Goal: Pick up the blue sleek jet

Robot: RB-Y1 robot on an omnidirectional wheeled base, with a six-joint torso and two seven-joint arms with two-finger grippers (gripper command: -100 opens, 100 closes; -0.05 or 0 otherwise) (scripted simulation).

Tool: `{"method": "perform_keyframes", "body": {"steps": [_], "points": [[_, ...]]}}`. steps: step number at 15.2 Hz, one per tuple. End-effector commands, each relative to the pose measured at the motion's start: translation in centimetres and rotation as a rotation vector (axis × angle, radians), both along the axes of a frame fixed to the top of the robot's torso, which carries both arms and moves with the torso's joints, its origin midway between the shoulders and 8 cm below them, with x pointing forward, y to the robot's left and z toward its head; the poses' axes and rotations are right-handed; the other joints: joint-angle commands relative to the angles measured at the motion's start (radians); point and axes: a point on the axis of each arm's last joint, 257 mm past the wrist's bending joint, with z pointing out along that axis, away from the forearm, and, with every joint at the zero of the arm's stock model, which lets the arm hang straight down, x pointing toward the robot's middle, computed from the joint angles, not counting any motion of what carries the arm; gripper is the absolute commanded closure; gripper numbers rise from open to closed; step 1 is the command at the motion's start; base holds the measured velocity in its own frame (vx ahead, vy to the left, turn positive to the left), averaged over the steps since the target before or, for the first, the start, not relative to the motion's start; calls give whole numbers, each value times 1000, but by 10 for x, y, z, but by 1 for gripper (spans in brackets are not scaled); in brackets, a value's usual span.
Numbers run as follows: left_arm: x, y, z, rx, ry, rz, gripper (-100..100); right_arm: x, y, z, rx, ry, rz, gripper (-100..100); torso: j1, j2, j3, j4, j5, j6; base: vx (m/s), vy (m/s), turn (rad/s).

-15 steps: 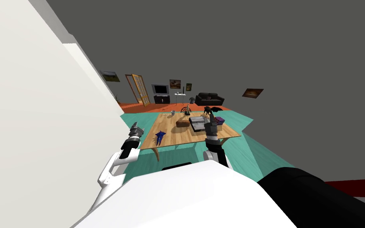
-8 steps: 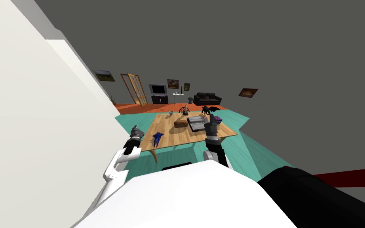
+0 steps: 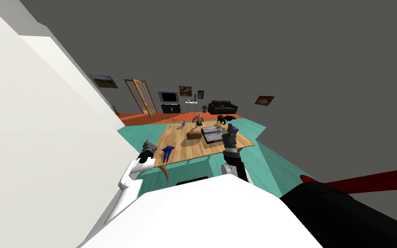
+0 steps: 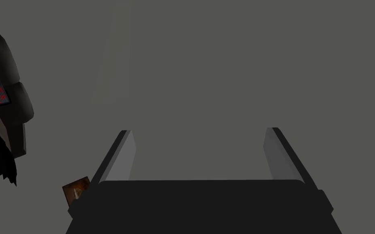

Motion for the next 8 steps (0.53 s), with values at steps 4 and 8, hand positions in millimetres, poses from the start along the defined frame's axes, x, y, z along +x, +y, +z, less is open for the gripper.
{"method": "perform_keyframes", "body": {"steps": [4,8], "points": [[-5,12,-44,-116,93,97,-100,0,0,0,0,0,0,0,0,0,0,0,0,0,22,-36,-83],[-9,17,-74,-194,158,173,-100,0,0,0,0,0,0,0,0,0,0,0,0,0,18,-30,-73]]}}
